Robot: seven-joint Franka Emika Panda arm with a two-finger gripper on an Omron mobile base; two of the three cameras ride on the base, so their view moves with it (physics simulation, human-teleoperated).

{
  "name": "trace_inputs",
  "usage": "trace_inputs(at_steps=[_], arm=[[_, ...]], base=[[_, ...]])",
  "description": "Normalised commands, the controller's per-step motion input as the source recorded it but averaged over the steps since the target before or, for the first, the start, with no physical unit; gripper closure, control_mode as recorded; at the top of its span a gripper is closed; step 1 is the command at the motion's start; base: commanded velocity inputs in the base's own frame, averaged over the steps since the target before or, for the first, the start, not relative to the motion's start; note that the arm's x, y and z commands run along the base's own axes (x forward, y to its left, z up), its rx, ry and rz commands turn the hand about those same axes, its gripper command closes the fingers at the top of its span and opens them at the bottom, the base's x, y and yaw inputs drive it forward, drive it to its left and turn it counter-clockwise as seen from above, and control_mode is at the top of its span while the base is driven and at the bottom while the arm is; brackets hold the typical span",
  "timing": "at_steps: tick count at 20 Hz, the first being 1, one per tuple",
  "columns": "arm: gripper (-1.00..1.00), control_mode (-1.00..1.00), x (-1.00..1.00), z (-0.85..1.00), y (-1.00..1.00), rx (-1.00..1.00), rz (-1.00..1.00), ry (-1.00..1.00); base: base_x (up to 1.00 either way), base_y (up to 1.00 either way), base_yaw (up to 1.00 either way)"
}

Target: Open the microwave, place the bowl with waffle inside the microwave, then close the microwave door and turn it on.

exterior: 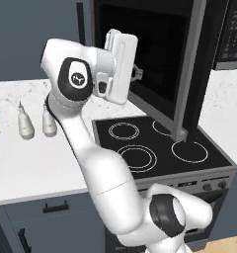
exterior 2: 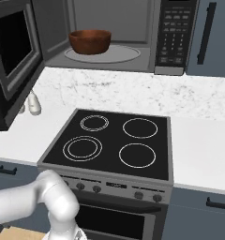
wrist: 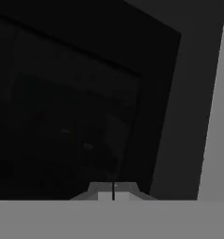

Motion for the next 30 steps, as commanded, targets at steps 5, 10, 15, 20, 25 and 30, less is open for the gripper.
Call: trace_inputs(at_steps=[5,10,15,20,25,30], arm=[[1.00,-1.00,0.24,0.00,-0.98,0.18,0.13,-0.20],[1.00,-1.00,0.70,-0.10,-0.78,0.13,0.20,-0.25],[1.00,-1.00,0.98,-0.13,-0.53,0.10,0.23,-0.21],[1.00,-1.00,1.00,-0.11,-0.47,0.09,0.25,-0.21],[1.00,-1.00,1.00,-0.08,-0.43,0.09,0.25,-0.21],[1.00,-1.00,1.00,-0.09,-0.40,0.08,0.26,-0.21]], base=[[0.00,0.00,0.00],[0.00,0.00,0.00],[0.00,0.00,0.00],[0.00,0.00,0.00],[0.00,0.00,0.00],[0.00,0.00,0.00]])
